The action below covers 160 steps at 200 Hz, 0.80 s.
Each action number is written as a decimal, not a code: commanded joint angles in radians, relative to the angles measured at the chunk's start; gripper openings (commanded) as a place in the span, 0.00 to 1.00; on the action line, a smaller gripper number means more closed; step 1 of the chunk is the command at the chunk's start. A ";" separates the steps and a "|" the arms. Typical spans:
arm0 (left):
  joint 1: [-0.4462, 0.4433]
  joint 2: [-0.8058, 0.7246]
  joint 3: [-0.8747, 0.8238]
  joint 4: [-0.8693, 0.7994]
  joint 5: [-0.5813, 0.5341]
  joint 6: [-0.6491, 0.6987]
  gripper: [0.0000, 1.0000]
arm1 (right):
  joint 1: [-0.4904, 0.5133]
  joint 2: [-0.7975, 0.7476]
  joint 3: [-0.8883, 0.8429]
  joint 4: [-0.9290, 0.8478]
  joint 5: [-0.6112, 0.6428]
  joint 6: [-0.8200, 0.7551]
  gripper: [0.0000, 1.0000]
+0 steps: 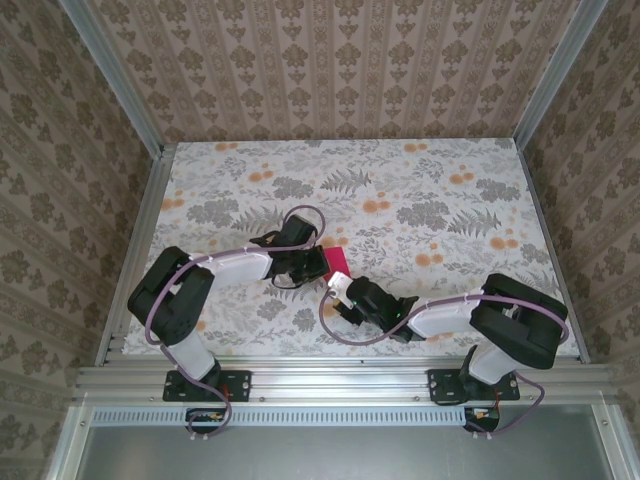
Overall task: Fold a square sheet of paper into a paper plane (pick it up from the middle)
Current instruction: Fold the wing for the fifth time at the center of the table.
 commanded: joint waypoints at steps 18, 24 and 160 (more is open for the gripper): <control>0.004 0.010 0.033 -0.019 0.019 0.003 0.01 | 0.013 0.033 0.006 0.058 0.089 -0.077 0.30; 0.004 0.010 0.033 -0.018 0.021 0.003 0.01 | 0.012 0.036 0.008 0.054 0.093 -0.079 0.27; 0.006 -0.042 0.024 -0.078 -0.034 0.017 0.22 | 0.008 0.044 -0.006 -0.003 -0.023 0.110 0.00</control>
